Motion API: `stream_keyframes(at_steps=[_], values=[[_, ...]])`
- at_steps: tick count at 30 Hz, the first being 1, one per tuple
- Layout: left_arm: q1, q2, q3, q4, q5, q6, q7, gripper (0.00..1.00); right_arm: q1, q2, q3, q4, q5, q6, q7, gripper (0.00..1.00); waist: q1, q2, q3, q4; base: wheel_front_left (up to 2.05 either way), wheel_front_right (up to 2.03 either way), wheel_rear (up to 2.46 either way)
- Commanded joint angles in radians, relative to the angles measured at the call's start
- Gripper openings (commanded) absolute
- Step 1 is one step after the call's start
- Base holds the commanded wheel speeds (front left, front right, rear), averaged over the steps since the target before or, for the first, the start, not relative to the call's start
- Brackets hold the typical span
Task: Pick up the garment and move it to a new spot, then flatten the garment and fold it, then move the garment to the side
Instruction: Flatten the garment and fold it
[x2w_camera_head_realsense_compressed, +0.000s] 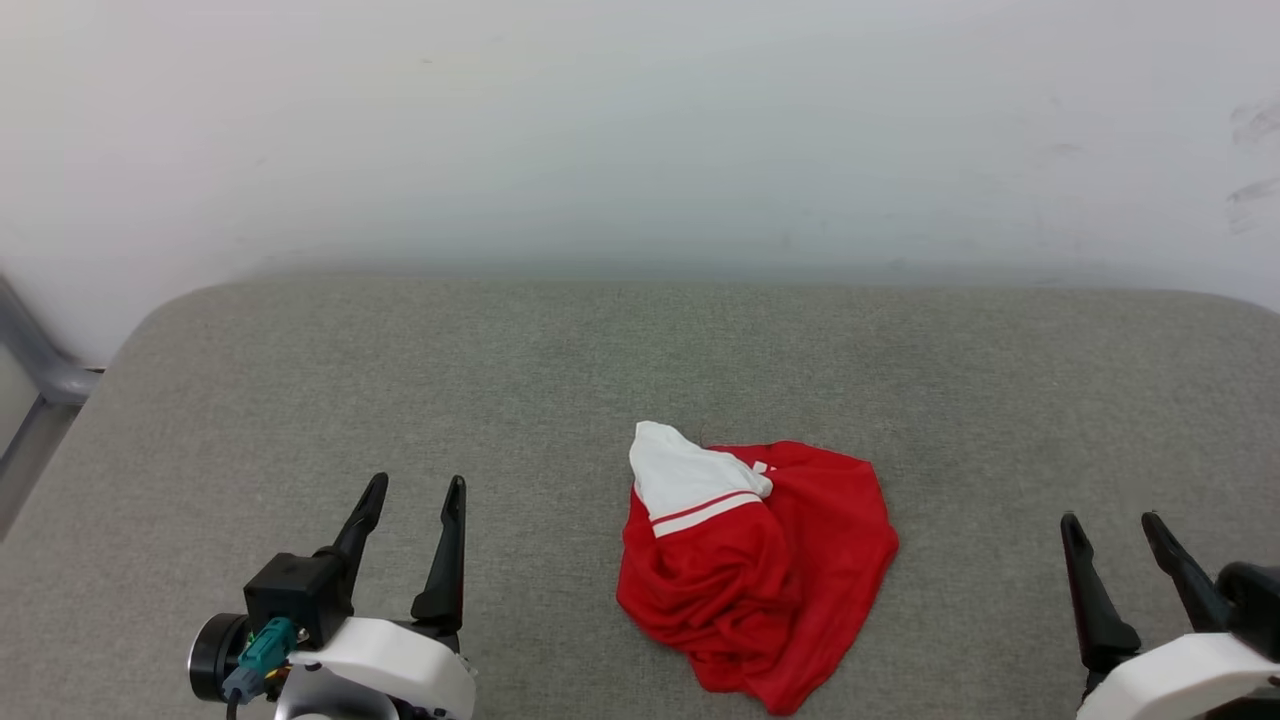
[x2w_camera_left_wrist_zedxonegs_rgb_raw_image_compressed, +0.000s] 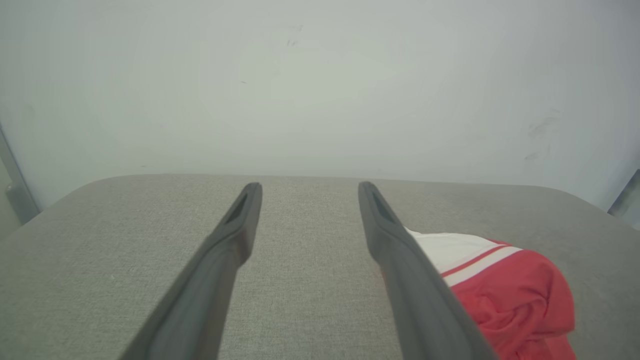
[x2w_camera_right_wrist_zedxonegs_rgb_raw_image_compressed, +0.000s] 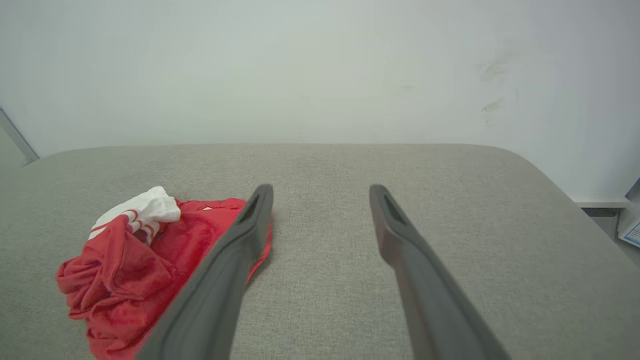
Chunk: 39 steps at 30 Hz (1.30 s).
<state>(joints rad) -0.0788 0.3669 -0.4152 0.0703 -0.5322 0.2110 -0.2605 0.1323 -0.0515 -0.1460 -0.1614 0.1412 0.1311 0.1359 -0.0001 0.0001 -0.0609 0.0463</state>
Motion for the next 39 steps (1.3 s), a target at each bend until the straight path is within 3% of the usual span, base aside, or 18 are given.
stream_keyframes(at_steps=[1, 6, 11, 20, 32, 33, 34, 39], values=[[0.003, -0.001, 0.001, 0.0, 0.007, -0.006, -0.006, 1.0, -0.007, 0.001, -0.016, 0.016, 0.031, -0.001, 0.011, 1.0, 0.0001, -0.0001, 0.004, 0.009, 0.0, 0.0, 0.0], [-0.015, -0.009, -0.002, -0.001, 0.015, -0.018, -0.006, 1.0, -0.059, 0.001, -0.029, 0.069, 0.073, -0.001, 0.088, 1.0, 0.0001, -0.0001, 0.02, 0.037, 0.0, 0.0, 0.0], [-0.031, -0.026, -0.002, -0.006, 0.031, -0.032, -0.006, 1.0, -0.159, -0.002, 0.006, 0.13, 0.1, -0.001, 0.277, 1.0, 0.0001, -0.0001, 0.05, 0.081, 0.0, 0.0, 0.0], [-0.091, -0.074, 0.006, -0.004, 0.055, -0.08, -0.005, 1.0, -0.439, -0.086, 0.225, 0.217, 0.202, -0.001, 0.599, 1.0, 0.0001, -0.0001, 0.15, 0.172, 0.0, 0.0, 0.0], [-0.126, -0.131, 0.027, 0.033, 0.097, -0.137, -0.005, 1.0, -0.617, -0.167, 0.435, 0.415, 0.277, -0.001, 0.841, 1.0, 0.0001, -0.0001, 0.206, 0.237, 0.0, 0.0, 0.0], [-0.125, -0.135, 0.03, 0.035, 0.1, -0.139, -0.005, 1.0, -0.617, -0.165, 0.438, 0.425, 0.29, -0.001, 0.846, 0.17, 0.0001, -0.0001, 0.205, 0.237, 0.0, 0.0, 0.0], [-0.123, -0.139, 0.035, 0.038, 0.101, -0.142, -0.005, 1.0, -0.625, -0.171, 0.442, 0.423, 0.285, -0.001, 0.836, 0.0, 0.0001, -0.0001, 0.205, 0.236, 0.0, 0.0, 0.0], [-0.1, -0.144, 0.06, 0.052, 0.115, -0.145, -0.005, 1.0, -0.643, -0.182, 0.447, 0.398, 0.298, -0.001, 0.78, 0.0, 0.0001, -0.0001, 0.188, 0.213, 0.0, 0.0, 0.0]])
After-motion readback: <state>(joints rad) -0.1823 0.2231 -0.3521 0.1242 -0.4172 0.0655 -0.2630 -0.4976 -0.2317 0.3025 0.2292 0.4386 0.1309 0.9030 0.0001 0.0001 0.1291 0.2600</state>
